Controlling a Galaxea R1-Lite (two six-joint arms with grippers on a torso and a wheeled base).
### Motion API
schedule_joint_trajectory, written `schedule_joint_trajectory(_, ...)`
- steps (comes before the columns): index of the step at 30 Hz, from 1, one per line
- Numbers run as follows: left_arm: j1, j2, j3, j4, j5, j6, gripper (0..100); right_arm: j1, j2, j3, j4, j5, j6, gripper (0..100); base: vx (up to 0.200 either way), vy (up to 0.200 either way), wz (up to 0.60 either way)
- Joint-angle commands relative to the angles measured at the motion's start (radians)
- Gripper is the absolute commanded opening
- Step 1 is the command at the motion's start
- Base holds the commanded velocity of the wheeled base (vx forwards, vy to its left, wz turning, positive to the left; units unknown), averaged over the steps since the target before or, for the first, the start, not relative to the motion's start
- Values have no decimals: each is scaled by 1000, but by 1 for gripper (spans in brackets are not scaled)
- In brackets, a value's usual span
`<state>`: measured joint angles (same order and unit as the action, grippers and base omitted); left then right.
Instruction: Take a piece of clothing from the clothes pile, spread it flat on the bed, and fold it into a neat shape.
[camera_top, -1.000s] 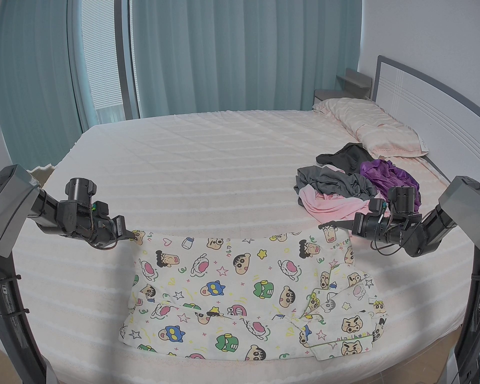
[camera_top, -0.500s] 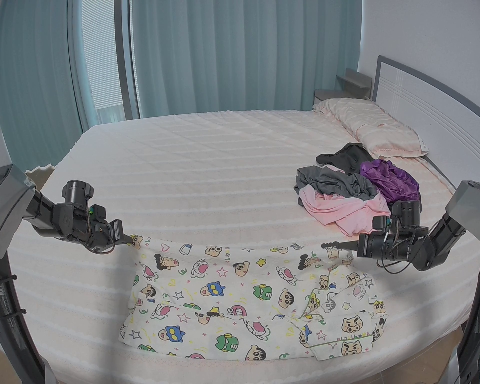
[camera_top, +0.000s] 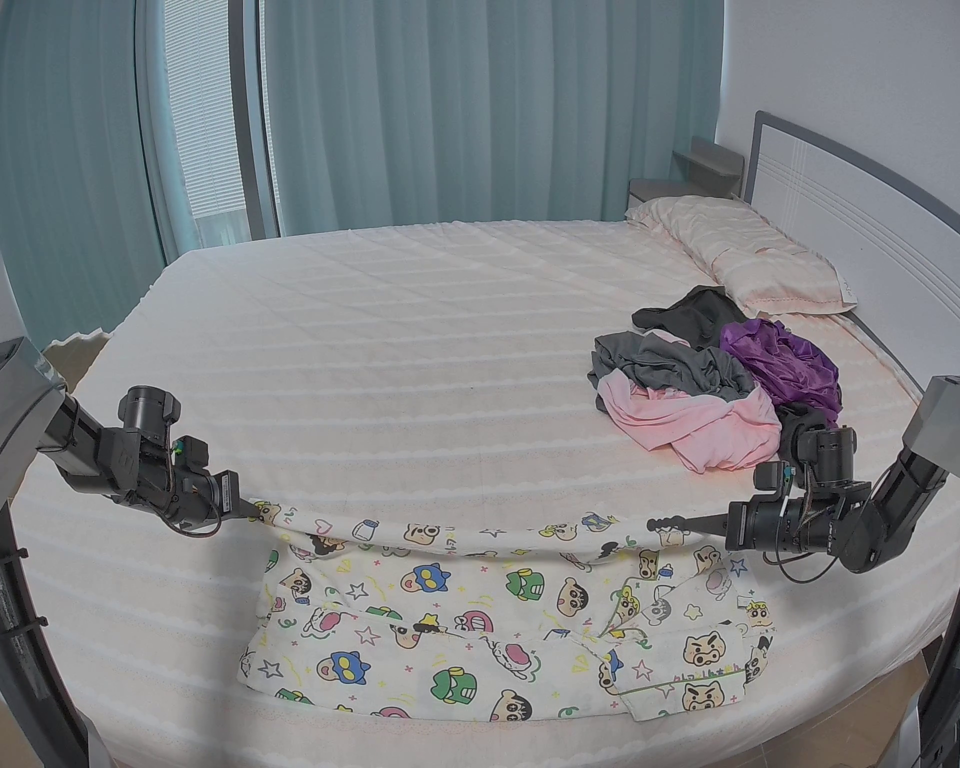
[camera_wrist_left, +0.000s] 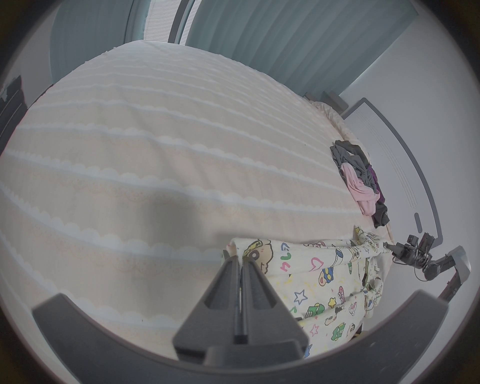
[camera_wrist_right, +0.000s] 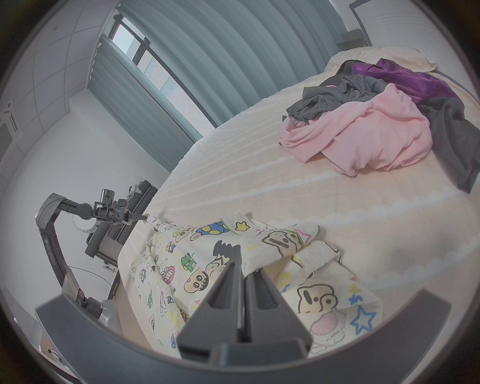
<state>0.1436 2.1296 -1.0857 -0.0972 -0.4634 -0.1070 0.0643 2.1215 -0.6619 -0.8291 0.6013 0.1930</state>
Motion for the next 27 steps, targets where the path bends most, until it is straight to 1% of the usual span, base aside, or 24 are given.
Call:
schedule_joint_trajectory(1,14,-34,43,1,-21,6,0,0,-17,73,-38,2,0,0,0,0,0)
schedule_joint_trajectory(6,14,-37,83,1,-23,38,0,-1,-11,130,-67,14,0,0,0,0,0)
schedule_joint_trajectory(8,14,-34,110,1,-23,63,0,-3,-9,170,-90,29,-1,0,0,0,0)
schedule_joint_trajectory(18,13,-31,175,-1,-24,125,0,-7,3,255,-110,31,-9,0,0,0,0)
schedule_joint_trajectory(22,11,-30,188,-1,-24,132,0,-9,25,285,-111,31,-37,0,0,0,0)
schedule_joint_trajectory(27,11,-33,204,-1,-23,133,0,-24,38,289,-113,32,-41,0,0,0,0)
